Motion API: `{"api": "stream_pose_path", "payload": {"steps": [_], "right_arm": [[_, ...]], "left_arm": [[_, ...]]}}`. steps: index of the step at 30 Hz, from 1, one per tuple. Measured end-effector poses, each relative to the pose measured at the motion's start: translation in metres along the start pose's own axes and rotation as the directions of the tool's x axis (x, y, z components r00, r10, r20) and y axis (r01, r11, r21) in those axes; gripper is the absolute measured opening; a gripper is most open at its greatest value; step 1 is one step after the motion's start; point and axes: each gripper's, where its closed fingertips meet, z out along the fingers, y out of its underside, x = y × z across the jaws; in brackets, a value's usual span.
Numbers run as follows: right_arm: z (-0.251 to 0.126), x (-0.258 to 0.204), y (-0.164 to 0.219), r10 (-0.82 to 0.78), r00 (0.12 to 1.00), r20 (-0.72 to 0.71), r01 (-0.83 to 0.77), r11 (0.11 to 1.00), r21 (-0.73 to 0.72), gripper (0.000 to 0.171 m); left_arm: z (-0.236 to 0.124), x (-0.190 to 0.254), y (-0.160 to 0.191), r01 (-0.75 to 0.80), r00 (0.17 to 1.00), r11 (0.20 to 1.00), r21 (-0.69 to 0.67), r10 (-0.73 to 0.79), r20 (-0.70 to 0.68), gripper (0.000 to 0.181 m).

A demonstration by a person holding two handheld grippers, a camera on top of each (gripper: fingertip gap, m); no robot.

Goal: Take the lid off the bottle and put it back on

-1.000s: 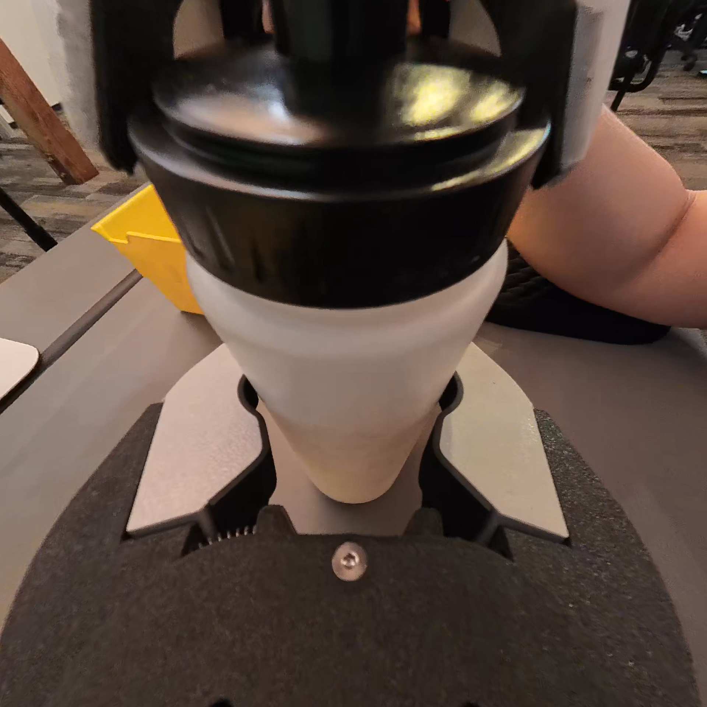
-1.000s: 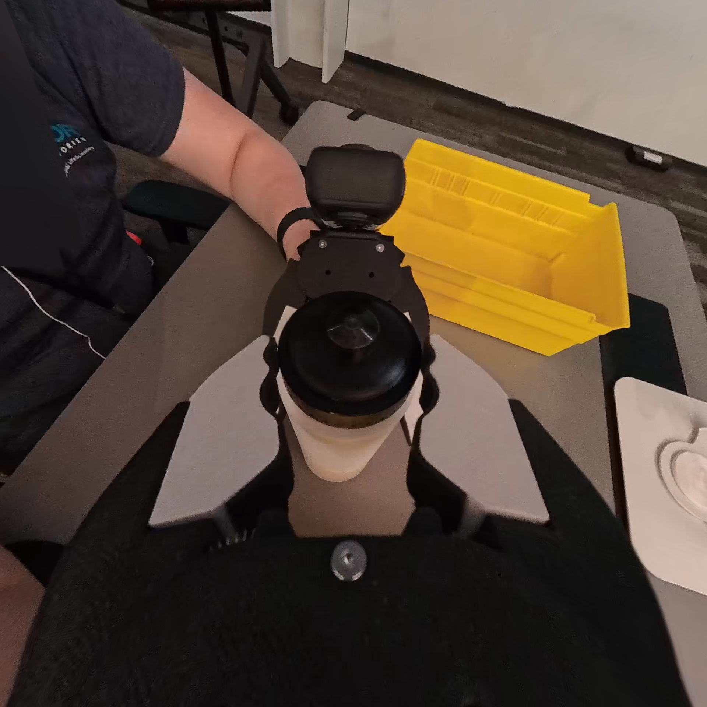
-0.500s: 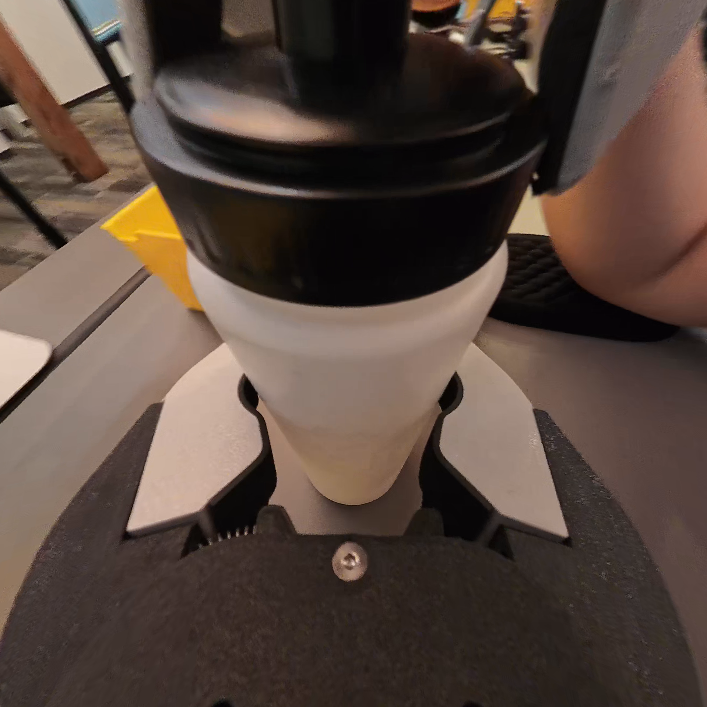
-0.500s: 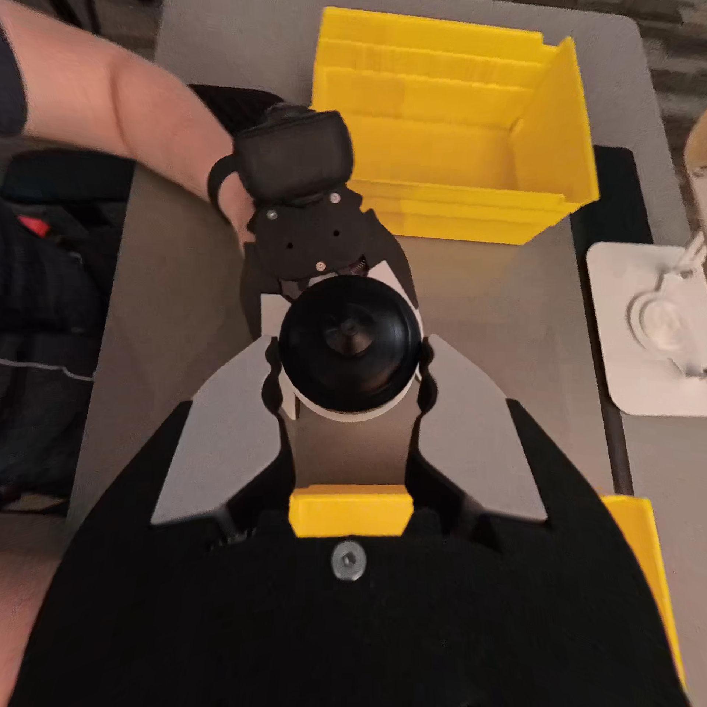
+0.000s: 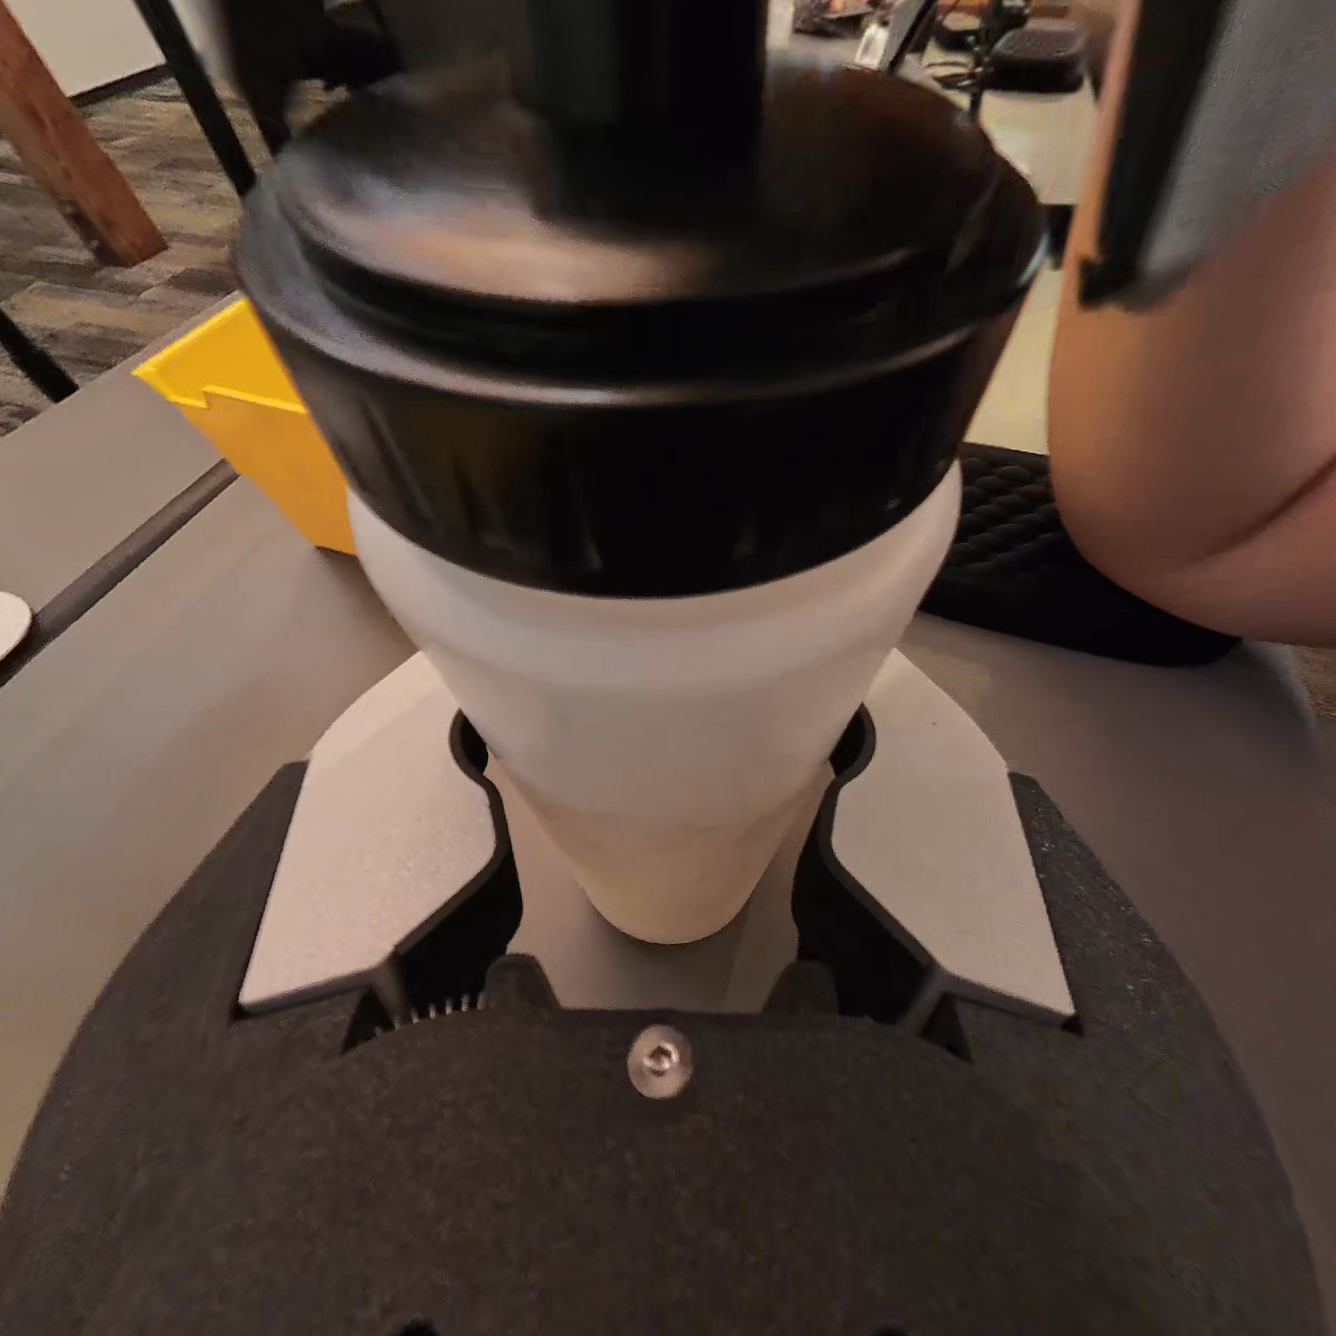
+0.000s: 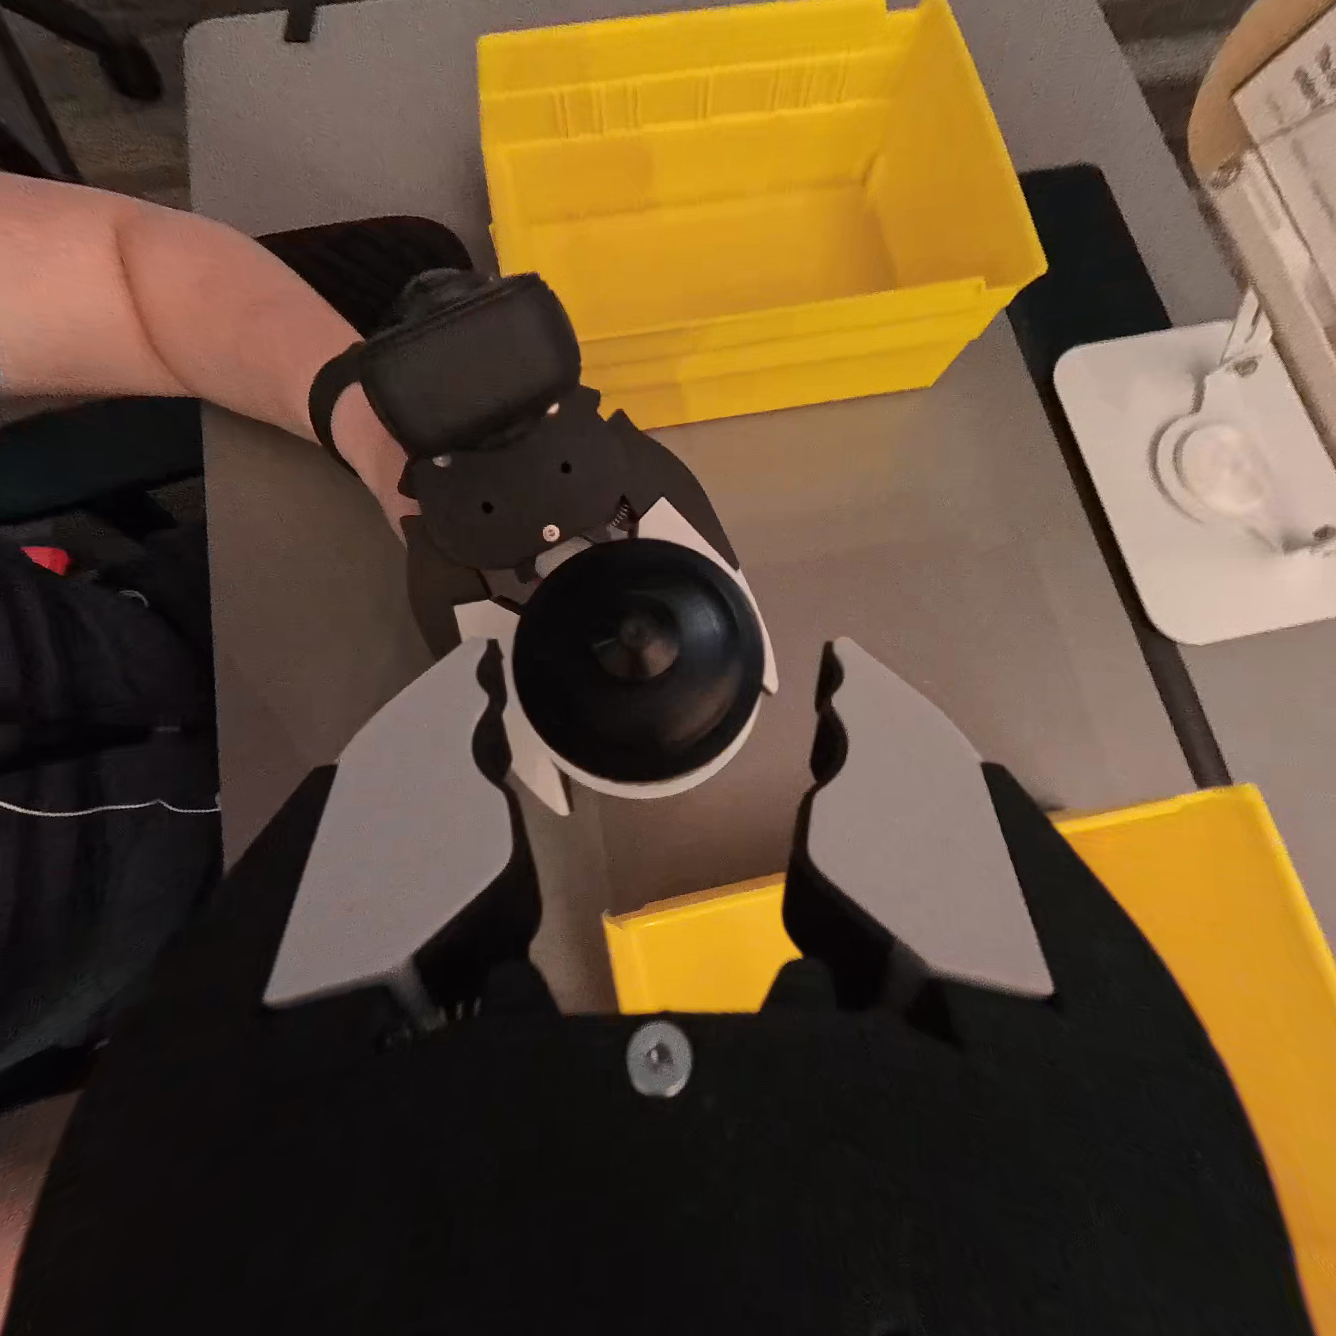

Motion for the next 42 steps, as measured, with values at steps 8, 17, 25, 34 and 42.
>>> {"api": "stream_pose_path", "payload": {"steps": [8, 17, 25, 34, 42], "right_arm": [[-0.004, -0.021, 0.014, -0.061, 0.998, 0.034, 0.065, 0.991, -0.113, 0.069], [-0.01, -0.034, 0.02, -0.234, 0.942, 0.241, 0.24, 0.971, 0.005, 0.071], [0.001, -0.017, 0.024, -0.047, 0.983, -0.177, 0.003, 0.971, -0.241, 0.074], [-0.01, -0.042, 0.029, -0.346, 0.931, 0.115, 0.36, 0.924, -0.131, 0.071], [-0.001, -0.024, 0.019, -0.194, 0.972, 0.134, 0.203, 0.977, -0.06, 0.084]], "left_arm": [[0.001, 0.023, -0.001, -0.074, 0.991, 0.997, -0.003, 0.073, -0.115, 0.095], [0.002, 0.036, -0.001, -0.074, 0.98, 0.997, 0.008, 0.075, -0.182, 0.095], [0.001, 0.02, 0.001, -0.04, 0.997, 0.999, -0.032, 0.038, -0.068, 0.096], [0.0, 0.048, -0.001, -0.159, 0.968, 0.987, -0.004, 0.155, -0.196, 0.095], [0.001, 0.026, 0.001, -0.059, 0.991, 0.998, -0.026, 0.055, -0.118, 0.095]]}}
